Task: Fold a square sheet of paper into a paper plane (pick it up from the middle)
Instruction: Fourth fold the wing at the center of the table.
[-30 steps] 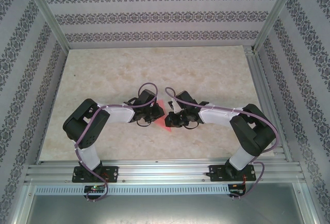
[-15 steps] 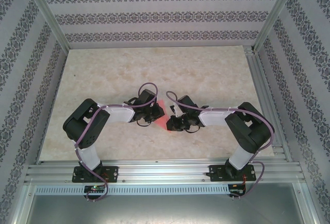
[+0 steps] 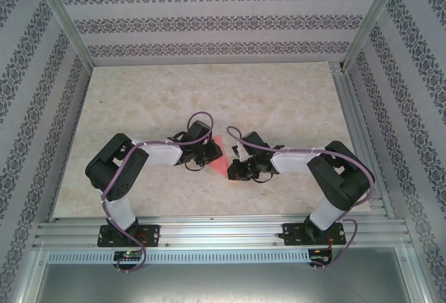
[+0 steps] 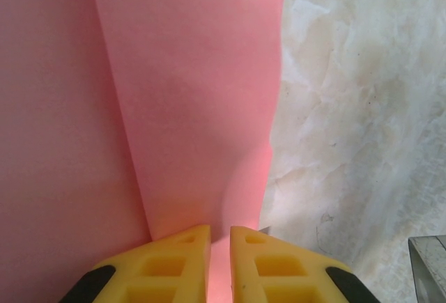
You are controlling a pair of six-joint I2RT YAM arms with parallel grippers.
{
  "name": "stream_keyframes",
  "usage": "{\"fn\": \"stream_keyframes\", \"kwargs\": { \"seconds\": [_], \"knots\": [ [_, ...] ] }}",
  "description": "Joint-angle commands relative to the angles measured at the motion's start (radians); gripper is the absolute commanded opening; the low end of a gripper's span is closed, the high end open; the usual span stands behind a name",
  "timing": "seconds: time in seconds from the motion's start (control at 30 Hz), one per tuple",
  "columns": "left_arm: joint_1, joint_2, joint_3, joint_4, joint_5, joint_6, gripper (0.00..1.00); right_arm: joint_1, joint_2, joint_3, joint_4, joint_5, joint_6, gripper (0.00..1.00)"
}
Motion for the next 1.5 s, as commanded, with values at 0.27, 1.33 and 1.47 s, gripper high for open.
{"fn": "stream_keyframes", "kwargs": {
  "seconds": [0.27,1.33,1.47],
  "knots": [
    [-0.01,0.022,0.017,-0.027,0.006,0.025,0.17,0.01,-0.059,0.119,-0.072,0.03,0.015,0.13],
    [-0.009,0.018,0.01,-0.024,-0.01,0.019,0.17,-0.017,0.179,0.087,-0.029,0.087,0.02,0.12],
    [-0.006,0.022,0.012,-0.021,-0.012,0.025,0.17,-0.03,0.178,0.056,0.003,0.076,0.047,0.1]
  ]
}}
